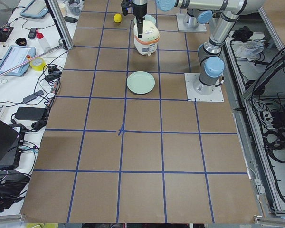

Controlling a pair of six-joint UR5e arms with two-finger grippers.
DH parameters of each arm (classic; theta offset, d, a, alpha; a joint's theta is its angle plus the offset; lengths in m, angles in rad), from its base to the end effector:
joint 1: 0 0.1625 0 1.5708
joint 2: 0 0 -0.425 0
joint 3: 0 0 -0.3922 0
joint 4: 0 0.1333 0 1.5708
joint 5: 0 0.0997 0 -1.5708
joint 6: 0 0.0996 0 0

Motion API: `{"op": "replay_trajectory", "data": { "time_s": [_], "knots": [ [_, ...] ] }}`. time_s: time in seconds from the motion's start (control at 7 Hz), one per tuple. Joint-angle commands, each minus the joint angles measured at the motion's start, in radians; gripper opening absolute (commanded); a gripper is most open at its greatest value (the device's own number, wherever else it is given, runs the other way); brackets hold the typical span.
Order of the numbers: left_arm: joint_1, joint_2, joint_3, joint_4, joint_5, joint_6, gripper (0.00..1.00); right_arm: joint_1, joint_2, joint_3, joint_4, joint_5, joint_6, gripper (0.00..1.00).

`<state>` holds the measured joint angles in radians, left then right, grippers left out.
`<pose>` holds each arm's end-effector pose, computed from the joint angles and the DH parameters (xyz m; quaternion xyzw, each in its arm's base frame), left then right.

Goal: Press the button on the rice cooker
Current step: 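Press down on the green lid button with the closed right gripper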

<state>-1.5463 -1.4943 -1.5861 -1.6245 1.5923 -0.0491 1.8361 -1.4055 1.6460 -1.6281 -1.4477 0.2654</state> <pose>-0.1199 -0.4625 0.5114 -0.0368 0.9993 -0.0039 0.0107 0.2796 -0.4741 0.3729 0.0057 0.9939 0.1042 0.0352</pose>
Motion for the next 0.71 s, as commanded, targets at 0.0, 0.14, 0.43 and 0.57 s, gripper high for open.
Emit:
{"op": "replay_trajectory", "data": {
  "time_s": [0.0, 0.14, 0.43, 0.57],
  "knots": [
    [0.000, 0.000, 0.000, 0.000, 0.000, 0.000, 1.00, 0.000, 0.002, 0.006, -0.007, 0.010, -0.002, 0.03],
    [0.000, 0.000, 0.000, 0.000, 0.000, 0.000, 1.00, 0.000, 0.005, 0.006, -0.016, 0.038, -0.002, 0.03],
    [0.000, 0.000, 0.000, 0.000, 0.000, 0.000, 1.00, 0.000, 0.008, 0.008, -0.016, 0.040, -0.002, 0.03],
    [0.000, 0.000, 0.000, 0.000, 0.000, 0.000, 1.00, 0.000, 0.008, 0.008, -0.015, 0.040, -0.002, 0.03]
  ]
}}
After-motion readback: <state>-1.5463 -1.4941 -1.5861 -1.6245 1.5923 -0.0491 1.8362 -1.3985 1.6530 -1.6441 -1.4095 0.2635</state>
